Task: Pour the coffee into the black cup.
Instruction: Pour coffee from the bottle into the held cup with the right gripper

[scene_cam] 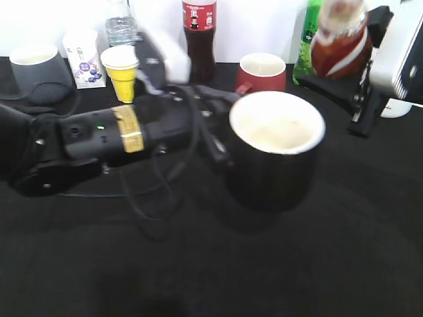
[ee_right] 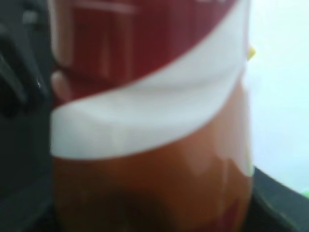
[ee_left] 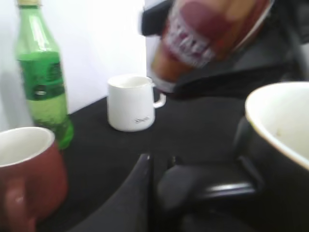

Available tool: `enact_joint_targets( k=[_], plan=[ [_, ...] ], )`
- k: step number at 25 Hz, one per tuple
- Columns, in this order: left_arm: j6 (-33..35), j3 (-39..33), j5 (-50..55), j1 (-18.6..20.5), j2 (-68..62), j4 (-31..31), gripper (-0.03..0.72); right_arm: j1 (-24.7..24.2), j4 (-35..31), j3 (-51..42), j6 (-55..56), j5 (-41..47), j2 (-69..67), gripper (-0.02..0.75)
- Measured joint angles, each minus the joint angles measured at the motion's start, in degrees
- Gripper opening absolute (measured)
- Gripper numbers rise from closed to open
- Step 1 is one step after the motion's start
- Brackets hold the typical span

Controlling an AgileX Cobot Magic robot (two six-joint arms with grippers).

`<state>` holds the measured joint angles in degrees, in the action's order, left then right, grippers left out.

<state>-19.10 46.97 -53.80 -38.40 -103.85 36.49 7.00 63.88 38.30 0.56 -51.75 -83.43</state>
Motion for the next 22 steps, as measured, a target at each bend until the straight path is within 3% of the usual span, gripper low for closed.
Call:
enact_joint_targets(
  k=[2, 7, 22],
  plan=[
    [-0.04, 0.35, 0.48, -1.18, 0.0, 0.0, 0.057, 0.0, -0.2, 0.0, -7.83, 0.12, 0.0, 0.527],
    [-0.04, 0.35, 1.59, -1.52, 0.0, 0.0, 0.057, 0.0, -7.97, 0.0, -27.83, 0.34, 0.0, 0.527],
    [-0.99, 0.35, 1.11, -1.81, 0.0, 1.51, 0.056, 0.0, -8.31, 0.0, -44.81, 0.34, 0.0, 0.527]
  ],
)
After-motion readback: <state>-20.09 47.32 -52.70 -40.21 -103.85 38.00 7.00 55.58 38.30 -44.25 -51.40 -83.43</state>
